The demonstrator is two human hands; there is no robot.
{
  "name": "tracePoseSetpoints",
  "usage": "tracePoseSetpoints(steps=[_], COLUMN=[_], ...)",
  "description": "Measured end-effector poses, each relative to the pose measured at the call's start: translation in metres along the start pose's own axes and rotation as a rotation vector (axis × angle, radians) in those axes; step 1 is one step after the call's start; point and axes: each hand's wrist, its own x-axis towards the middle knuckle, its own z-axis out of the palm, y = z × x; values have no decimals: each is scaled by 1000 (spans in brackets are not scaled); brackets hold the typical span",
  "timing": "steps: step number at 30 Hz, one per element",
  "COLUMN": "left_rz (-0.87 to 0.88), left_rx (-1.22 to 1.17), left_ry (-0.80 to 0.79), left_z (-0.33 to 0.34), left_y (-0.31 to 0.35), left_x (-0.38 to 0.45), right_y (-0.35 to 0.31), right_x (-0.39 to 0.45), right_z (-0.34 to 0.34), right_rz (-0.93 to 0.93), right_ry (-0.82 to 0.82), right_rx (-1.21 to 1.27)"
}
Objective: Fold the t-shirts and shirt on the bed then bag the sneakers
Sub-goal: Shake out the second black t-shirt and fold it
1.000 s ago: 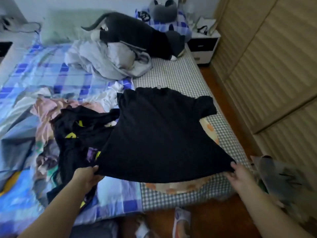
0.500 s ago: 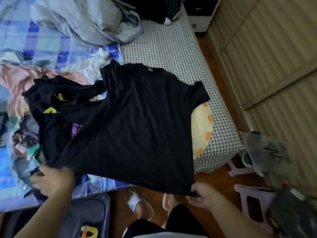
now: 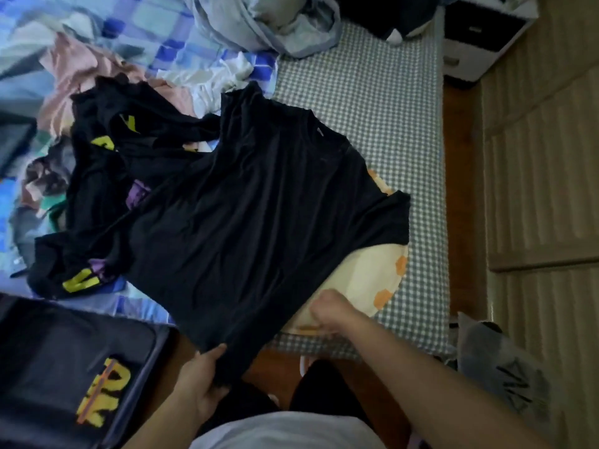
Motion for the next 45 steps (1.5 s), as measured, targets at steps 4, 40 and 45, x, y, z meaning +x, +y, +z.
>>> tracePoseSetpoints(steps=[4, 40, 45], left_rz=[67, 103, 117], left_rx=[-148, -291, -428], left_ry=[224, 567, 421], left_z=[23, 25, 24], left_y=[-44, -117, -103], left_x=[-1, -34, -53], right_y=[43, 75, 156], right_x=[96, 205, 106], right_z=[-136, -223, -209], right_rz=[-70, 14, 130], right_ry=[380, 330, 369], right_rx=[-239, 414, 417])
